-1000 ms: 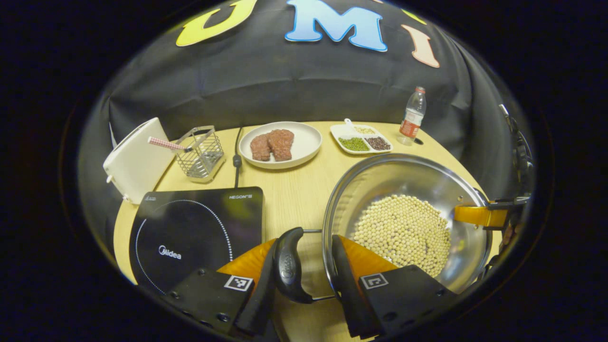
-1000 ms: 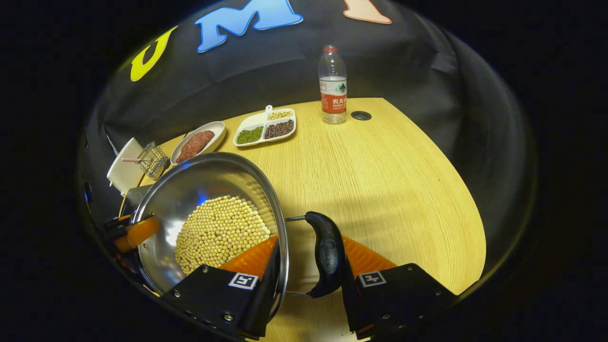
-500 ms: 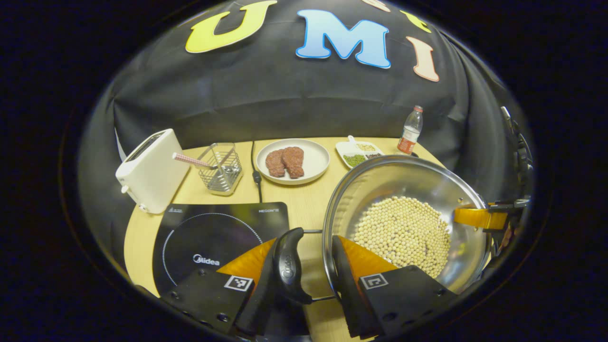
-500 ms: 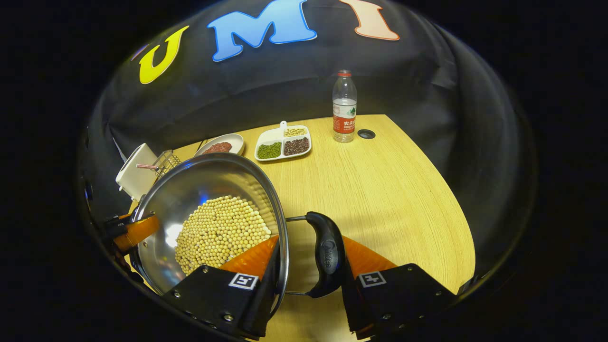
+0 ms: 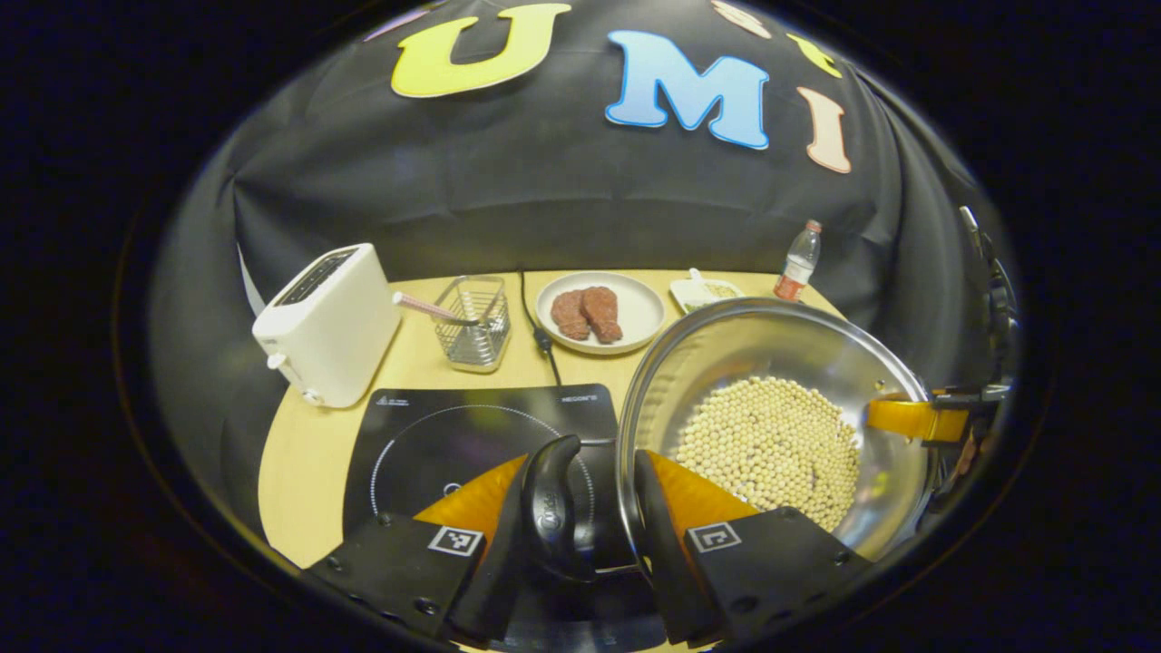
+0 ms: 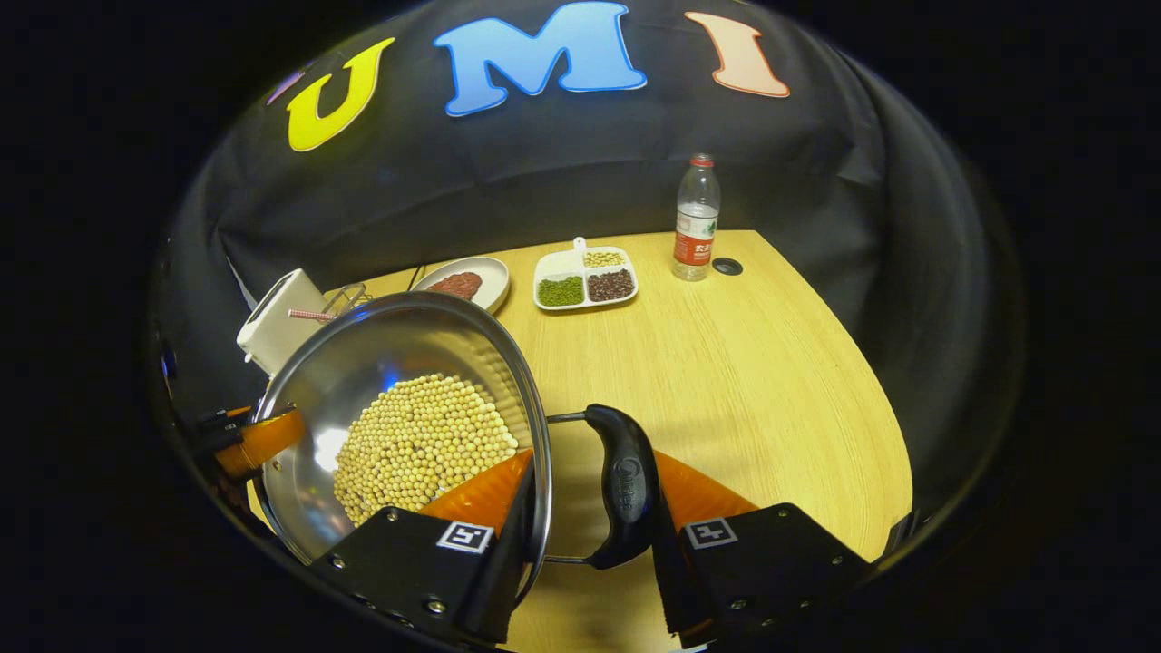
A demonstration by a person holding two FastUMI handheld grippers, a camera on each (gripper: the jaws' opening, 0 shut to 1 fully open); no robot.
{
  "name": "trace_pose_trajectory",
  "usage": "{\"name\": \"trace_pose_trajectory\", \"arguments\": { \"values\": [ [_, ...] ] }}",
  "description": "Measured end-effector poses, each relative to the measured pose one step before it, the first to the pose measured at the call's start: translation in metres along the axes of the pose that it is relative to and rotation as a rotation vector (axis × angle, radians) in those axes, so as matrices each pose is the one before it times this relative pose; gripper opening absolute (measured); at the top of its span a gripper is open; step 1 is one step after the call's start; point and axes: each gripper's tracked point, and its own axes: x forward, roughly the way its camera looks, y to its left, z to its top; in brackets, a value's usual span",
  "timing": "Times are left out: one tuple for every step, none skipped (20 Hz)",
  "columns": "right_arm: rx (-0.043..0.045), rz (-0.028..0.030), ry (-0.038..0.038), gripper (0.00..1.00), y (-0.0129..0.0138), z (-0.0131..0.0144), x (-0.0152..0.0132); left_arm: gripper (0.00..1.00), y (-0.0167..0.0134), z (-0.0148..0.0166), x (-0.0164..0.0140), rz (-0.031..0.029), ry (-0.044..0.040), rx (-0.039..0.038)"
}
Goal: First push the handle of the pot to place it horizontally, then grasp the pot with both hands and set it on the induction cooktop.
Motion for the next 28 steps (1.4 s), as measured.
{"name": "trace_pose_trajectory", "arguments": {
  "values": [
    [-0.00549, 0.00073, -0.00033, 0.62, 0.00748, -0.00096, -0.00008, 0.64, 0.00825, -0.00077, -0.00285, 0.00084, 0.0018, -0.00542],
    [-0.00371, -0.00161, 0.0019, 0.62, 0.00775, -0.00101, -0.00052, 0.64, 0.00799, -0.00232, -0.00136, 0.00095, 0.00537, -0.00595],
    [-0.0095, 0.00076, -0.0022, 0.62, 0.00753, -0.00126, -0.00097, 0.64, 0.00766, -0.00381, -0.00123, 0.00275, 0.00515, -0.00496],
    [-0.01158, 0.00091, 0.00132, 0.62, 0.00778, -0.00171, 0.0003, 0.65, 0.00849, -0.00265, -0.00228, 0.00394, 0.00486, -0.00362],
    [-0.00354, 0.00432, 0.00278, 0.62, 0.00706, -0.00211, 0.00161, 0.65, 0.00818, -0.0023, -0.00282, 0.00557, 0.00389, -0.00145],
    [-0.00019, 0.00554, 0.00275, 0.62, 0.00696, -0.00205, 0.00036, 0.68, 0.00753, -0.00191, -0.00194, 0.00508, 0.00211, -0.00268],
    [-0.00013, 0.0052, 0.003, 0.62, 0.00667, -0.00182, 0.00076, 0.68, 0.00693, -0.00191, -0.00161, 0.00461, 0.00139, -0.00277],
    [0.00104, 0.00376, 0.00152, 0.62, 0.00612, -0.00088, 0.00133, 0.68, 0.00755, -0.00015, -0.00162, 0.00554, 0.00116, -0.00002],
    [-0.00213, 0.00292, 0.0016, 0.62, 0.00628, -0.00126, 0.00112, 0.68, 0.00733, -0.00125, -0.00165, 0.00535, 0.00016, 0.00121],
    [-0.00219, 0.00373, 0.00218, 0.62, 0.00607, 0.00018, 0.00082, 0.65, 0.00747, -0.00053, -0.00218, 0.00515, 0.00026, -0.00334],
    [-0.00131, 0.00493, 0.0027, 0.62, 0.00685, -0.00039, 0.00131, 0.68, 0.00708, -0.00057, 0.00001, 0.00413, 0.00155, -0.00406],
    [-0.00191, 0.00384, 0.00008, 0.62, 0.00659, 0.00073, 0.0014, 0.68, 0.00772, 0.00081, -0.00054, 0.0045, -0.00133, -0.00618],
    [-0.0043, 0.00315, 0.0, 0.62, 0.00526, 0.00031, 0.00176, 0.65, 0.00746, -0.00084, -0.00014, 0.00517, 0.00082, -0.00322],
    [-0.00348, 0.00249, 0.00027, 0.62, 0.00564, 0.00022, 0.00143, 0.68, 0.00793, 0.00007, 0.00089, 0.00503, 0.00121, -0.00196],
    [-0.00217, 0.00234, 0.0009, 0.62, 0.00791, 0.0003, 0.00284, 0.68, 0.00684, -0.00124, -0.00025, 0.00353, 0.00102, -0.00265],
    [-0.00059, 0.00333, 0.00175, 0.62, 0.00614, 0.00057, 0.00273, 0.68, 0.00667, 0.00053, -0.00028, 0.00327, 0.0018, -0.00364],
    [-0.00218, 0.00342, 0.00103, 0.62, 0.00471, -0.00019, 0.00232, 0.65, 0.00672, 0.00092, 0.00128, 0.00343, 0.00133, -0.0034],
    [-0.002, 0.00452, -0.0003, 0.62, 0.00598, 0.00062, 0.00163, 0.65, 0.00588, 0.00068, 0.00089, 0.00417, 0.00009, -0.00056],
    [-0.00123, 0.00421, -0.00007, 0.62, 0.00554, -0.0004, 0.00237, 0.65, 0.00684, -0.00042, 0.00053, 0.00478, -0.0017, 0.00004],
    [0.00092, 0.00463, 0.00083, 0.62, 0.00548, 0.00003, 0.00227, 0.65, 0.00629, 0.00035, 0.00034, 0.00432, -0.00124, 0.00275],
    [0.00188, 0.00304, 0.00383, 0.62, 0.00417, -0.00097, 0.00153, 0.65, 0.00567, -0.00067, 0.0001, 0.00244, 0.00118, 0.00176],
    [0.00224, 0.00115, 0.00436, 0.62, 0.00403, -0.0011, 0.00144, 0.68, 0.00547, -0.00097, 0.00084, 0.00159, 0.00318, 0.00036],
    [-0.00015, 0.00179, 0.00473, 0.62, 0.00492, -0.00103, 0.00203, 0.68, 0.00472, -0.00165, 0.00172, 0.00207, 0.00224, 0.00091],
    [-0.00352, 0.00158, 0.00298, 0.62, 0.00367, -0.00075, 0.00114, 0.68, 0.00475, -0.00073, 0.00098, 0.00189, 0.00326, -0.00156],
    [-0.00271, 0.00102, 0.00291, 0.62, 0.00383, 0.0002, 0.00286, 0.68, 0.00508, -0.0017, 0.00182, 0.00075, 0.00458, -0.00322],
    [0.00025, 0.00147, 0.00213, 0.62, 0.0046, -0.00061, 0.00144, 0.68, 0.00531, -0.00109, 0.00007, 0.0016, 0.00331, -0.00325],
    [-0.00039, 0.00188, 0.0051, 0.62, 0.00418, -0.00125, 0.00201, 0.68, 0.00549, -0.00101, 0.00242, 0.00183, 0.001, -0.00329],
    [-0.0013, 0.00227, 0.00411, 0.62, 0.00278, -0.00036, 0.00202, 0.68, 0.00593, -0.00066, 0.00157, 0.00243, 0.00216, -0.00085]
  ]
}}
